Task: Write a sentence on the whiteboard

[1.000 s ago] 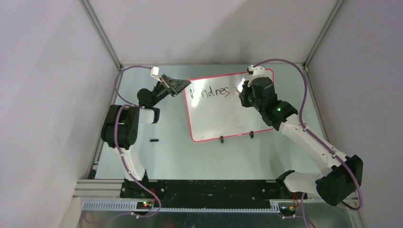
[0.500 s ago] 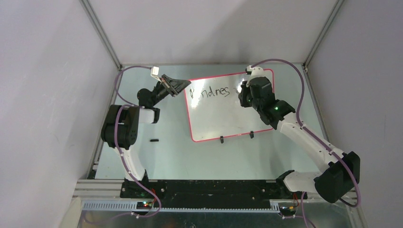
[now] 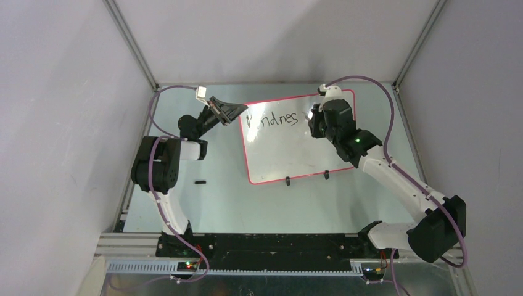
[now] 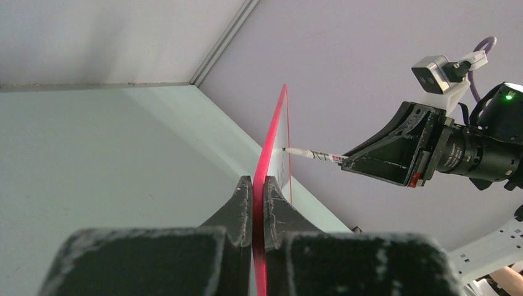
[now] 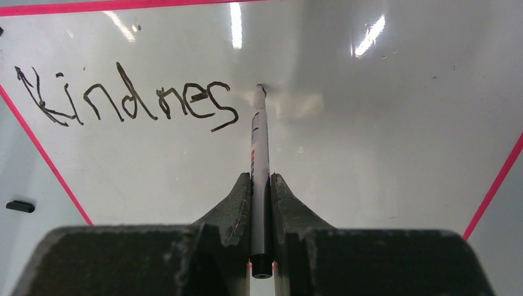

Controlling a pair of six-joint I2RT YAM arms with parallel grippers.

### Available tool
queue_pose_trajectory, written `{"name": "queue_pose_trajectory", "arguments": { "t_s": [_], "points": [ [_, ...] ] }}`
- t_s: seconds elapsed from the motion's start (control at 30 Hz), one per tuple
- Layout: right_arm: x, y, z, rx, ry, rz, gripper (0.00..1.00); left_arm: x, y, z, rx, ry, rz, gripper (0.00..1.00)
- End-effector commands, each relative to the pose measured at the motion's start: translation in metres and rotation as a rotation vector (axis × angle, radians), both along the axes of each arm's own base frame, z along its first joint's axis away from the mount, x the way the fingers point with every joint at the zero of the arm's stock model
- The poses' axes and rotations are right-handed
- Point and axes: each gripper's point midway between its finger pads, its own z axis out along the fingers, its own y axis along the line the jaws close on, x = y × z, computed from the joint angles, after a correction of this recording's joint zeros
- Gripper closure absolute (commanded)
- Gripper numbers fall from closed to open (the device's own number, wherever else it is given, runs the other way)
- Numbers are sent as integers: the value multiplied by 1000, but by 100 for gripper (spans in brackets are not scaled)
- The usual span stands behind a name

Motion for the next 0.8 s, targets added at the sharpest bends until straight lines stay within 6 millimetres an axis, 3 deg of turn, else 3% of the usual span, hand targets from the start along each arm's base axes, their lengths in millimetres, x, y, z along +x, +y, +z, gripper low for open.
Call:
{"name": "queue_pose_trajectory", "arguments": {
  "t_s": [0.0, 0.4, 0.77],
  "points": [
    [8, 8, 14, 28, -48, -2, 100, -7, -1, 20, 34, -147, 6, 100],
    [4, 17, 8, 22, -20, 50, 100, -7, -1, 19, 35, -146, 6, 100],
    [-3, 14, -1, -6, 20, 62, 100, -7, -2, 20, 35, -148, 4, 100]
  ]
}}
